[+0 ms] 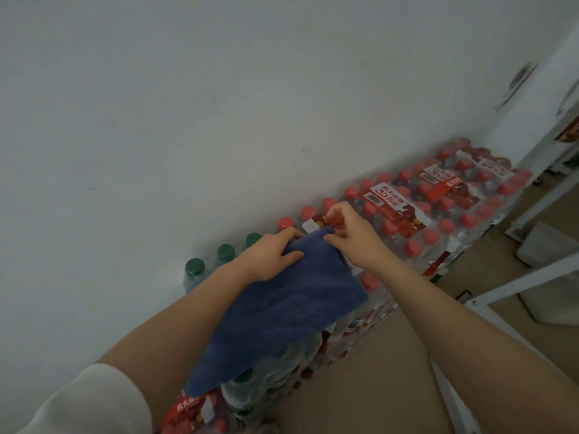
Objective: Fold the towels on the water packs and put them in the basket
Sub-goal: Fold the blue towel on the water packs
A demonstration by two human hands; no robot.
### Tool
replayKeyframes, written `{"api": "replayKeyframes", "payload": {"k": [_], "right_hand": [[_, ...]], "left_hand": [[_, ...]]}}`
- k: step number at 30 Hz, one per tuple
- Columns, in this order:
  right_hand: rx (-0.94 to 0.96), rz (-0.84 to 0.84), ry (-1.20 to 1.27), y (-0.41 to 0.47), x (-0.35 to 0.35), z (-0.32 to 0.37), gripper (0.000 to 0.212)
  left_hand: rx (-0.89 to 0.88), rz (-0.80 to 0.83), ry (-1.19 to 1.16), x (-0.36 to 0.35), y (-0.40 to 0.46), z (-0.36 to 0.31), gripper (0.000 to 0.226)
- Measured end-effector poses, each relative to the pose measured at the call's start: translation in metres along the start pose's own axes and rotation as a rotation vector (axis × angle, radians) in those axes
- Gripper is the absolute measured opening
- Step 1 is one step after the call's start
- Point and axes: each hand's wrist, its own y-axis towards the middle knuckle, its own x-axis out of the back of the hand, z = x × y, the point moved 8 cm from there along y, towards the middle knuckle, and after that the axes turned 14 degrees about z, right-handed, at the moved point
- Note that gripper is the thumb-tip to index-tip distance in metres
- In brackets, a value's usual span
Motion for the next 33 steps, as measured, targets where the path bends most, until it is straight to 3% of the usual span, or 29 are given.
{"api": "replayKeyframes", "payload": {"k": [6,10,16,21,23,26,29,33], "right_hand": [[-0.154,-0.076,0.119,0.0,-0.005,-0.022,0.012],[-0.246,-0.082,0.159,0.003,-0.012,-0.029,0.023],[-0.317,-0.188,0.398,0.006,-0.01,-0.045,0.019],[-0.385,-0.222,0.265,0.001,-0.011,-0.056,0.01],[-0.363,-0.209,0.136,0.001,-0.012,-0.051,0.02],[-0.418,-0.142,-0.012,0.002,-0.019,-0.051,0.033],[-0.492,-0.006,-0.103,-0.005,-0.031,-0.055,0.036],[-0.353,0.026,-0.063,-0.01,-0.028,-0.05,0.029]], "left_hand": [[-0.031,-0.013,-0.109,0.001,0.01,0.004,0.023],[-0.04,0.001,-0.155,0.003,0.014,0.004,0.019],[0.044,0.025,-0.075,0.006,0.02,0.011,0.007],[0.13,0.045,-0.02,-0.002,0.02,0.028,0.016],[0.149,0.014,0.062,-0.003,0.018,0.028,0.031],[0.079,-0.11,0.249,-0.001,0.01,0.013,0.038],[-0.033,-0.132,0.284,-0.014,0.001,-0.007,0.038],[-0.041,-0.084,0.315,-0.036,-0.007,-0.025,0.051]]}}
